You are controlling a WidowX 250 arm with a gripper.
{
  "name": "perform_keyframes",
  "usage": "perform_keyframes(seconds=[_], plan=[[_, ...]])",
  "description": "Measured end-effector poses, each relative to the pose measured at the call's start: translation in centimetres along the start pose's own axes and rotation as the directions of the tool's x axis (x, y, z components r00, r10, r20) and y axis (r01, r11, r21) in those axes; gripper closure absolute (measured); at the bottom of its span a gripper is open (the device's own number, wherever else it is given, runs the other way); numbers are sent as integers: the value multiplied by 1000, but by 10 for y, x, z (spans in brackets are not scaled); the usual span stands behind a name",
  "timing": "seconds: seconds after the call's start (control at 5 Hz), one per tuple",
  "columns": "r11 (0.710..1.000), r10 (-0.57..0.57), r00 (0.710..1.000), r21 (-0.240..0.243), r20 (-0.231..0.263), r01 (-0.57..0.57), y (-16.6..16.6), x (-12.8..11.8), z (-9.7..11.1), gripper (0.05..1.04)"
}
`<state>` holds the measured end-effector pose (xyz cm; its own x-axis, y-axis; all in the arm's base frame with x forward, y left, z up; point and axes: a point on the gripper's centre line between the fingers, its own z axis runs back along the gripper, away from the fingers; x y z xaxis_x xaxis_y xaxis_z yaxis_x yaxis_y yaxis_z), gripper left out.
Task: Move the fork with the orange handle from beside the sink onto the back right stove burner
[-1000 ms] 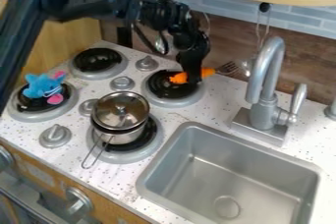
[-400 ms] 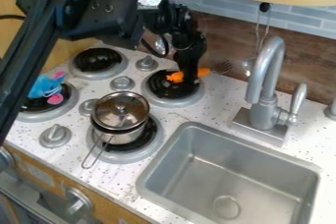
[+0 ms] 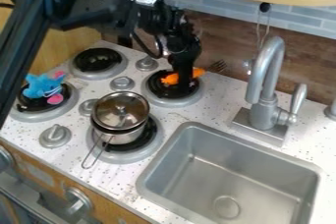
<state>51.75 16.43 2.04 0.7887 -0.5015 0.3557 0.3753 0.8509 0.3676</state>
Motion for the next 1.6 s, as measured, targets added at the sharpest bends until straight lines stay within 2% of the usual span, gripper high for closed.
perform_keyframes(seconds=[0.2,0.4,0.6,0.8,1.0,1.2,1.4,1.6], plan=[[999,40,999,-5,-26,-41,2,-19,6,638],[998,68,997,-8,-38,-68,8,-29,6,596],[998,64,996,-21,-61,-65,9,-30,10,293],[998,62,996,-20,-61,-64,10,-29,11,82],[999,45,998,-22,-54,-46,7,-30,9,79],[999,34,999,-13,-37,-35,2,-34,28,82],[999,29,999,42,15,-30,-3,-36,63,82],[994,19,996,105,88,-28,-12,-41,104,82]])
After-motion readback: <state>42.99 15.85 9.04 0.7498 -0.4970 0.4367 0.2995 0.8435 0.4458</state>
